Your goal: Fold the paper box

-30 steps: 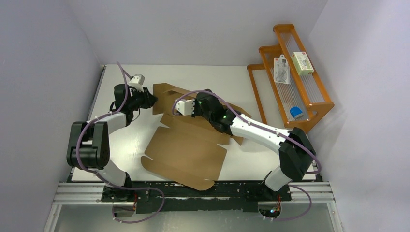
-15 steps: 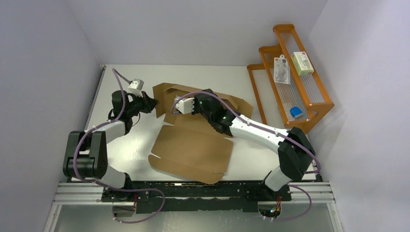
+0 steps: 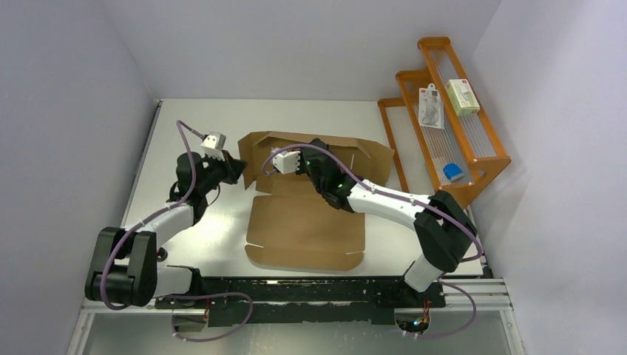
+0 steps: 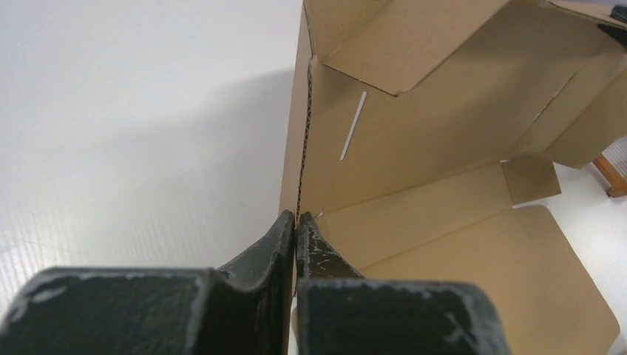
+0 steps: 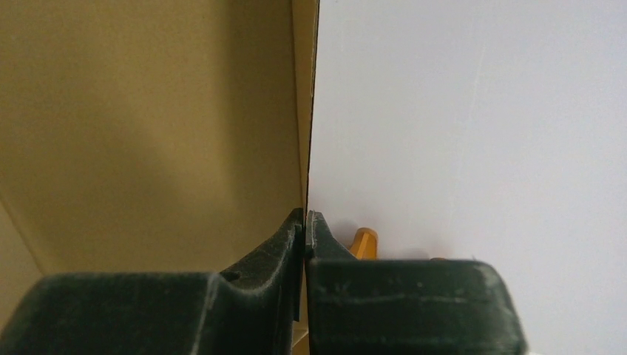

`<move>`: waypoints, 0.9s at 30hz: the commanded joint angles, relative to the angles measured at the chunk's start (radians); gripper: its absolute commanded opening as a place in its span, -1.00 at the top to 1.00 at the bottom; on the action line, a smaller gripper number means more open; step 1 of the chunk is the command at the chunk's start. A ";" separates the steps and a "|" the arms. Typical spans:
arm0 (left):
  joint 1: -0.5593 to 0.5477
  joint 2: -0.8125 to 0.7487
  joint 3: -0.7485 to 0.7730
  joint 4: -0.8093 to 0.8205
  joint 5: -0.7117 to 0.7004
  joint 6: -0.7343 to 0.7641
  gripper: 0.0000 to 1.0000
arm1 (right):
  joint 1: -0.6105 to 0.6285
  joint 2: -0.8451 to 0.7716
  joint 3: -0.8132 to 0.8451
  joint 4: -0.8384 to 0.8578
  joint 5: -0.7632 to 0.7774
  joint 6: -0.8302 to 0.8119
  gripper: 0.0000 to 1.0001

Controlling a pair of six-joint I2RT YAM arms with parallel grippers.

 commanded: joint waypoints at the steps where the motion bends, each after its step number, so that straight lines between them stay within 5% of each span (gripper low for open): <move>1: -0.060 -0.045 -0.024 0.056 -0.001 -0.035 0.89 | 0.006 0.023 -0.042 0.089 -0.007 0.011 0.88; 7: -0.063 -0.042 -0.057 0.007 -0.092 -0.059 0.86 | 0.006 0.002 -0.086 0.123 -0.037 0.030 0.88; 21: -0.062 -0.178 0.027 -0.189 -0.276 -0.176 -0.20 | 0.005 -0.078 -0.120 0.088 -0.105 0.045 0.87; 27: -0.062 -0.318 0.045 -0.214 -0.286 -0.234 -0.36 | 0.006 -0.077 -0.130 0.101 -0.085 0.021 0.86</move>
